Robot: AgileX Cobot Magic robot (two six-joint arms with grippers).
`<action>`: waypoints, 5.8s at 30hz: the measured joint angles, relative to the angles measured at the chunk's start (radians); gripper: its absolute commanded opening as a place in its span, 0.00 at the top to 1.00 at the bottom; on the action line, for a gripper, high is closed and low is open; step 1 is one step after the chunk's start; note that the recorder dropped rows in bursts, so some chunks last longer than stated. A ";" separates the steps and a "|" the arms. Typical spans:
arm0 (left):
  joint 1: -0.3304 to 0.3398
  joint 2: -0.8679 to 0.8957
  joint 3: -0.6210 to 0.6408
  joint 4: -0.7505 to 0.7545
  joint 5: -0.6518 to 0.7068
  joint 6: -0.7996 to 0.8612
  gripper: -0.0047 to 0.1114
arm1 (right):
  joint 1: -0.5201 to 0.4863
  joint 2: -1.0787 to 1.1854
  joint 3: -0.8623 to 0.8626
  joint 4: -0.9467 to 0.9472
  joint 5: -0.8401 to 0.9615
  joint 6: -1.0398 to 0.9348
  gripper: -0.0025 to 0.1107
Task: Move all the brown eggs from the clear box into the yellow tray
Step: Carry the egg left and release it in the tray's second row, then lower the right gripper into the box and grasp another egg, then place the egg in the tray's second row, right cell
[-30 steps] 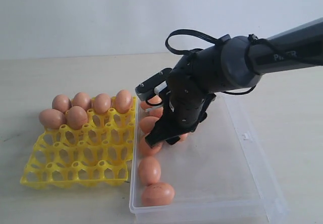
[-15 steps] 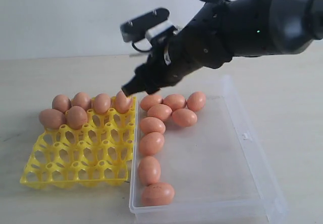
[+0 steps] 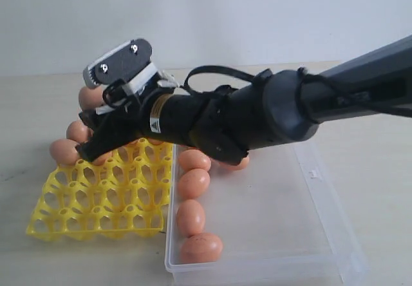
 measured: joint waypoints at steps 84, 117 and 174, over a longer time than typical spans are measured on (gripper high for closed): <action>0.000 0.000 0.000 0.000 0.000 0.000 0.96 | -0.174 -0.227 0.267 0.252 0.704 0.480 0.42; 0.000 0.000 0.000 0.000 0.000 0.000 0.96 | -0.114 -0.200 0.149 0.096 0.407 0.132 0.98; 0.000 0.000 0.000 0.000 0.000 0.000 0.96 | -0.085 -0.239 0.074 0.206 0.465 -0.137 0.43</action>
